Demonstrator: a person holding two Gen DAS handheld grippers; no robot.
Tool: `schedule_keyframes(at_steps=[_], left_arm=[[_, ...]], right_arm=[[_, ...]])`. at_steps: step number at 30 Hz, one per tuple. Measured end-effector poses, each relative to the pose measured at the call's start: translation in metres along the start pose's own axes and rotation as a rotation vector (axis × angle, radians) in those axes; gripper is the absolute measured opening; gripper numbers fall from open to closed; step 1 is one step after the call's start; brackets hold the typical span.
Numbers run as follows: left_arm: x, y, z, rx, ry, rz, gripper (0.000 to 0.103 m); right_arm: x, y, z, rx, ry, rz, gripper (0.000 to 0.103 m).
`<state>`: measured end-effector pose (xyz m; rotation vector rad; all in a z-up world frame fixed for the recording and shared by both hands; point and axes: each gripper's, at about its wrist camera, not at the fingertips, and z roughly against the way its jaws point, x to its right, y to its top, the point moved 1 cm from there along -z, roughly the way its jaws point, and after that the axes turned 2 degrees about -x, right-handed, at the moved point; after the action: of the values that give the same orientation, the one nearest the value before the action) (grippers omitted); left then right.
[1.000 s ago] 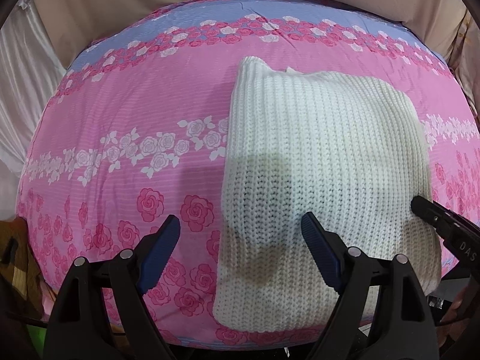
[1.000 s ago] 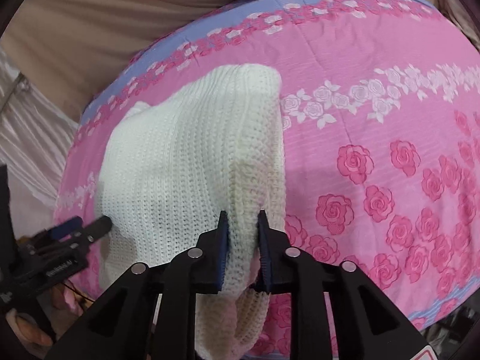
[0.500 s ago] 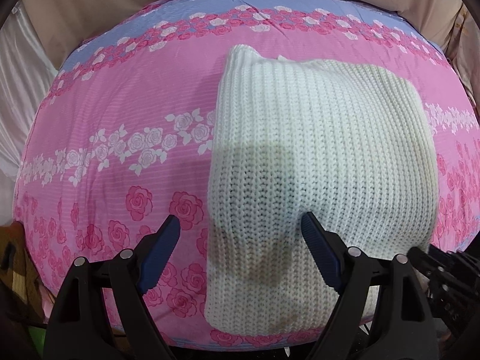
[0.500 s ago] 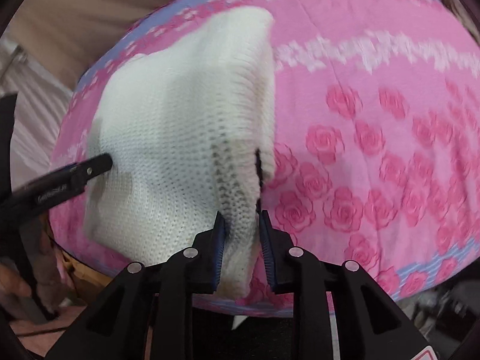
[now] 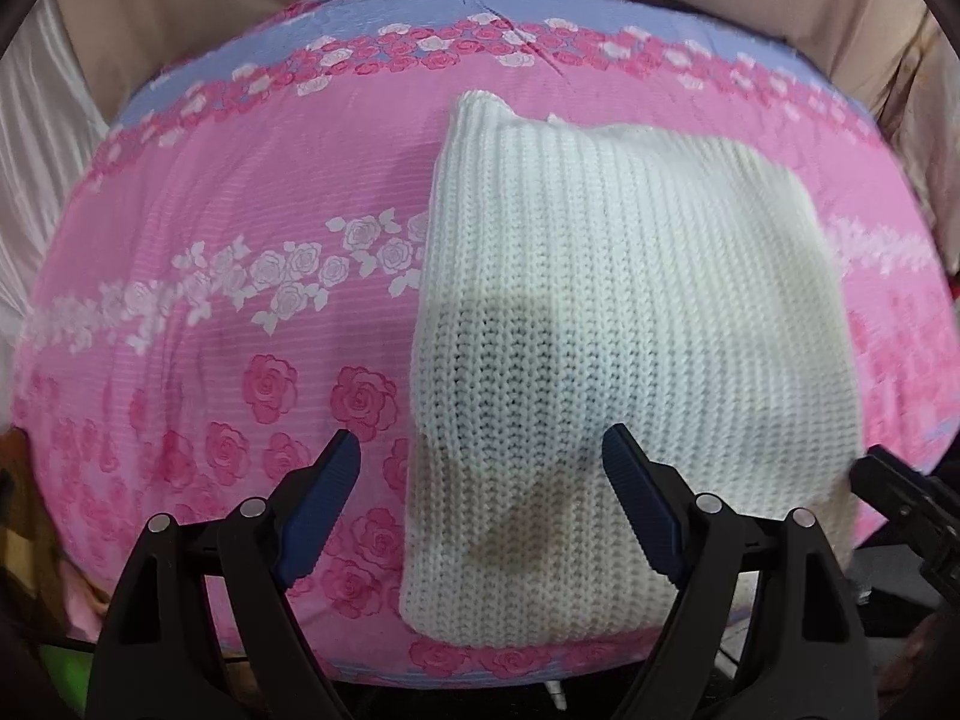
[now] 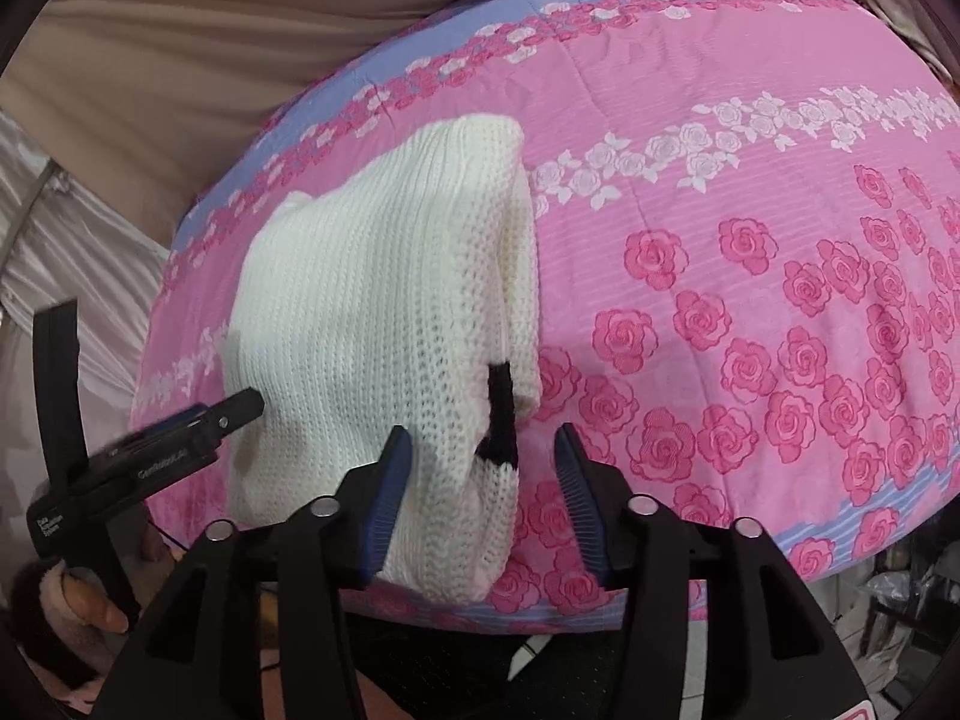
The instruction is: Fold small clothes
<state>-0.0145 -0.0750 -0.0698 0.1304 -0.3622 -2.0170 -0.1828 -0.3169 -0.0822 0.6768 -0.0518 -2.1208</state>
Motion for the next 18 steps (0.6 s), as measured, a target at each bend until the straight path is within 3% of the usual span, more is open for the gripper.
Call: schedule_keyframes(at_steps=[3,5,11,15,18], left_arm=[[-0.024,0.006,-0.001,-0.027,-0.176,0.121,0.081],[-0.041,0.009,-0.01,-0.05,-0.297,0.207,0.081],[-0.05,0.019,-0.044,-0.07,-0.368,0.231,0.081],[-0.048,0.019,-0.066,-0.1,-0.419,0.272,0.091],[-0.043,0.022,-0.067,-0.073,-0.432,0.277,0.096]], right_arm=[[0.011,0.008,-0.005,-0.003,0.072,-0.071,0.064],[0.022,0.014,-0.015,-0.018,0.126,-0.121,0.064],[0.025,0.026,-0.06,-0.097,0.262,-0.194,0.065],[0.022,0.026,-0.084,-0.132,0.263,-0.197,0.075],[0.02,0.03,-0.09,-0.094,0.316,-0.211,0.078]])
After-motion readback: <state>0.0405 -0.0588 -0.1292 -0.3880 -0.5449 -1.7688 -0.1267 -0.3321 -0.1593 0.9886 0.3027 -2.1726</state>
